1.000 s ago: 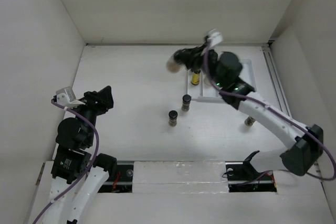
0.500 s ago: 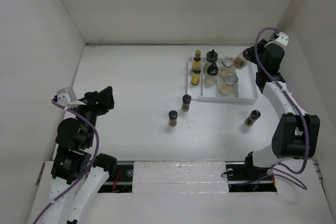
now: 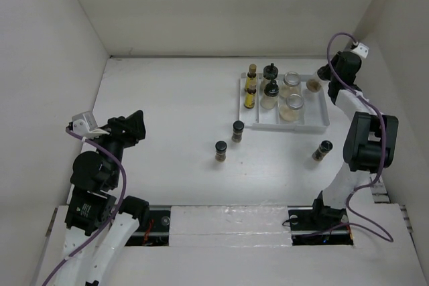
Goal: Organize the condiment bottles
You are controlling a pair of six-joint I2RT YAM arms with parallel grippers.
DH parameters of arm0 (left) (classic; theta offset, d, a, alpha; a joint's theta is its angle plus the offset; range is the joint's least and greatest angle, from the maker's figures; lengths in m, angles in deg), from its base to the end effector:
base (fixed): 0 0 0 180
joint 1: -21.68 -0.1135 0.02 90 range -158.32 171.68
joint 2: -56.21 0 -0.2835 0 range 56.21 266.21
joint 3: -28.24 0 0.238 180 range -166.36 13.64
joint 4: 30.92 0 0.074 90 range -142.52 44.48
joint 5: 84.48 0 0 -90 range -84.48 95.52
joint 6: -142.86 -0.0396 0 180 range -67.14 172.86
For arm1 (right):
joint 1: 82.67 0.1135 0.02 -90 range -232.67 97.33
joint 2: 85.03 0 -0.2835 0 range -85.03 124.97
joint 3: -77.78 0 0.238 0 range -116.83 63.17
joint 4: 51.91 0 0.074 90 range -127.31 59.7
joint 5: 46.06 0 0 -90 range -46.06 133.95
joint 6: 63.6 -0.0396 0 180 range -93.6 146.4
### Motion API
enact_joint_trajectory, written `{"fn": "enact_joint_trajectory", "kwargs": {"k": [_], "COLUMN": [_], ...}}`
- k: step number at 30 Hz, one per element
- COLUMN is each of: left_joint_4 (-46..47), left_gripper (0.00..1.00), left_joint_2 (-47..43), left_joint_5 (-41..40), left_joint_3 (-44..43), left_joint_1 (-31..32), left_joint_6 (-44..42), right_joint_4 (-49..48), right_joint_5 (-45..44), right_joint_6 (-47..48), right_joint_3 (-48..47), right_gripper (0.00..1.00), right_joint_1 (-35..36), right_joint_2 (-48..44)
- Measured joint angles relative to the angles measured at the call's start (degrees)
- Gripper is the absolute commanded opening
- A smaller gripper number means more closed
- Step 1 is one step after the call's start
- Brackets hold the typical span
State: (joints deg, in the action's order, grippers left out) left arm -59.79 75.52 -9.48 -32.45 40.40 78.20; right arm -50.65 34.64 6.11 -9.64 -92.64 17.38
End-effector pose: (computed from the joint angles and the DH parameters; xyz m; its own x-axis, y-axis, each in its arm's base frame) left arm 0.0418 -0.0033 0.3889 0.1552 -0.4891 -0.8583 0.1517 0.8703 -0.4685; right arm 0.4119 -0.0789 0.2972 -0.1463 0.3732 -0.9162 0.3991 0.8696 0.2905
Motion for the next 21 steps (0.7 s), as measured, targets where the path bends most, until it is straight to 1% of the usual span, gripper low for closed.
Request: {"fn": "enact_joint_trajectory", "kwargs": {"k": [6, 9, 10, 12, 13, 15, 16, 17, 20, 21], "left_joint_4": [0.0, 0.0, 0.0, 0.0, -0.02, 0.0, 0.0, 0.02, 0.48, 0.66], "left_gripper": [0.64, 0.64, 0.64, 0.64, 0.65, 0.69, 0.69, 0.7, 0.72, 0.73], "left_joint_2": [0.02, 0.02, 0.02, 0.02, 0.02, 0.02, 0.02, 0.02, 0.28, 0.48], "left_joint_5": [0.0, 0.0, 0.0, 0.0, 0.0, 0.0, 0.09, 0.31, 1.64, 2.21], "left_joint_3": [0.0, 0.0, 0.0, 0.0, 0.0, 0.0, 0.0, 0.0, 0.0, 0.0], "left_joint_1": [0.0, 0.0, 0.0, 0.0, 0.0, 0.0, 0.0, 0.0, 0.0, 0.0], "left_joint_6": [0.0, 0.0, 0.0, 0.0, 0.0, -0.02, -0.02, -0.11, -0.59, -0.72], "right_joint_4": [0.07, 0.13, 0.22, 0.11, 0.07, -0.26, -0.5, -0.66, -0.55, -0.42], "right_joint_5": [-1.16, -2.6, -3.23, -4.28, -4.7, -5.11, -5.22, -5.22, -5.25, -5.22], "right_joint_6": [1.09, 2.62, 2.99, 3.85, 4.17, 4.63, 4.66, 4.85, 5.31, 5.31], "right_joint_3": [-2.89, -3.93, -4.33, -4.94, -5.18, -5.46, -5.49, -5.46, -5.2, -4.92], "right_gripper": [0.01, 0.11, 0.24, 0.36, 0.51, 0.64, 0.69, 0.78, 0.84, 0.84], "right_joint_1": [0.76, 1.81, 2.25, 3.06, 3.52, 4.13, 4.44, 4.68, 4.96, 5.14], "right_joint_2": [6.19, 7.56, 7.74, 7.8, 7.8, 7.8, 7.78, 7.67, 6.6, 5.64]}}
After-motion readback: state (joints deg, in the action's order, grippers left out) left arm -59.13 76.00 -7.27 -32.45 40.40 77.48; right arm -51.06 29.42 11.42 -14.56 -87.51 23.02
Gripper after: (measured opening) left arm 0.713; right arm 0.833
